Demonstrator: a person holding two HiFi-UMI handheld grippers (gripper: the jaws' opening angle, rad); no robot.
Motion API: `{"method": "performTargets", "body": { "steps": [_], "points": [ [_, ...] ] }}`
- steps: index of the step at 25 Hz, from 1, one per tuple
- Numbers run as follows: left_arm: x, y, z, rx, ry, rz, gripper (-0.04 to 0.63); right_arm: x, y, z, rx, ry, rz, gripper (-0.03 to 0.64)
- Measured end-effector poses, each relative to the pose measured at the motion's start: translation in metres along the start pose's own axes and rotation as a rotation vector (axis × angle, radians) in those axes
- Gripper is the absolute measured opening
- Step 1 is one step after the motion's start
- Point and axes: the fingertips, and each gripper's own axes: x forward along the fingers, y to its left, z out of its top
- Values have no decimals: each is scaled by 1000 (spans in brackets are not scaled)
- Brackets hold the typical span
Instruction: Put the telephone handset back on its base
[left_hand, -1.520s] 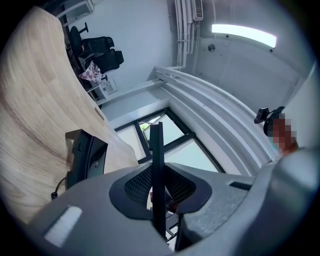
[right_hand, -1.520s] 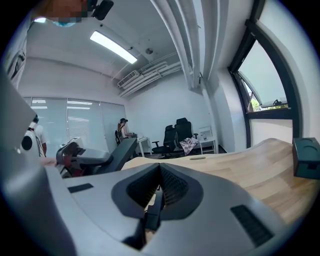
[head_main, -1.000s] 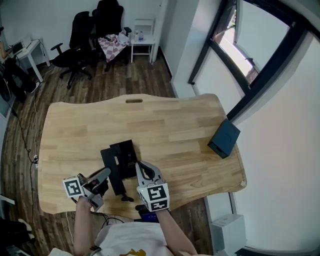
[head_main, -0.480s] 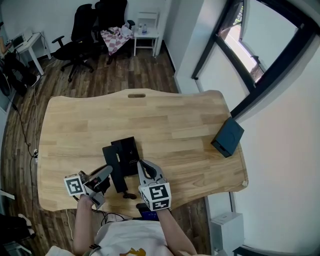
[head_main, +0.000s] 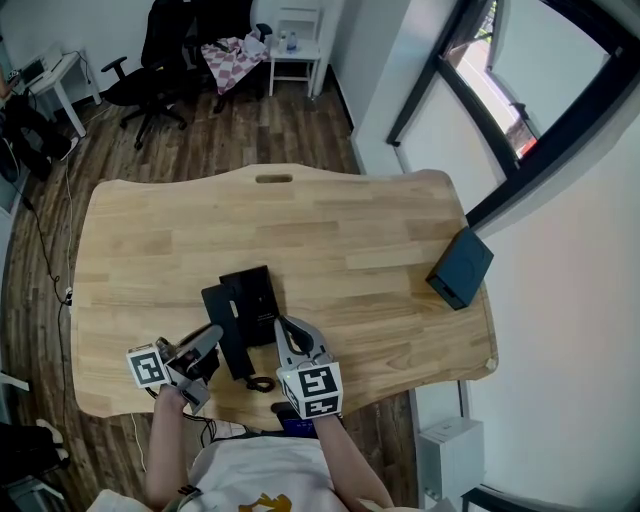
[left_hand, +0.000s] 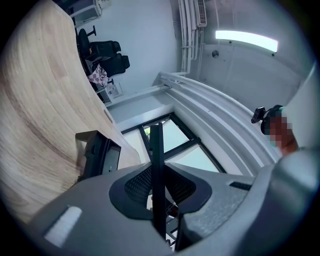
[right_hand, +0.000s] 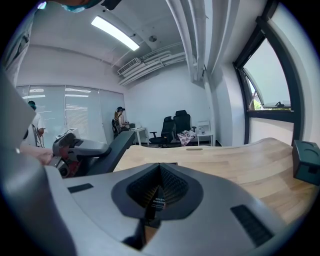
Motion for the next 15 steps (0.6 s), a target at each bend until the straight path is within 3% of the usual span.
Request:
{"method": "performTargets", "body": {
  "steps": [15],
  "points": [
    [3,32,-2,-36,-2,49,72,13,-10,-13,19,37,22,6]
  ]
}}
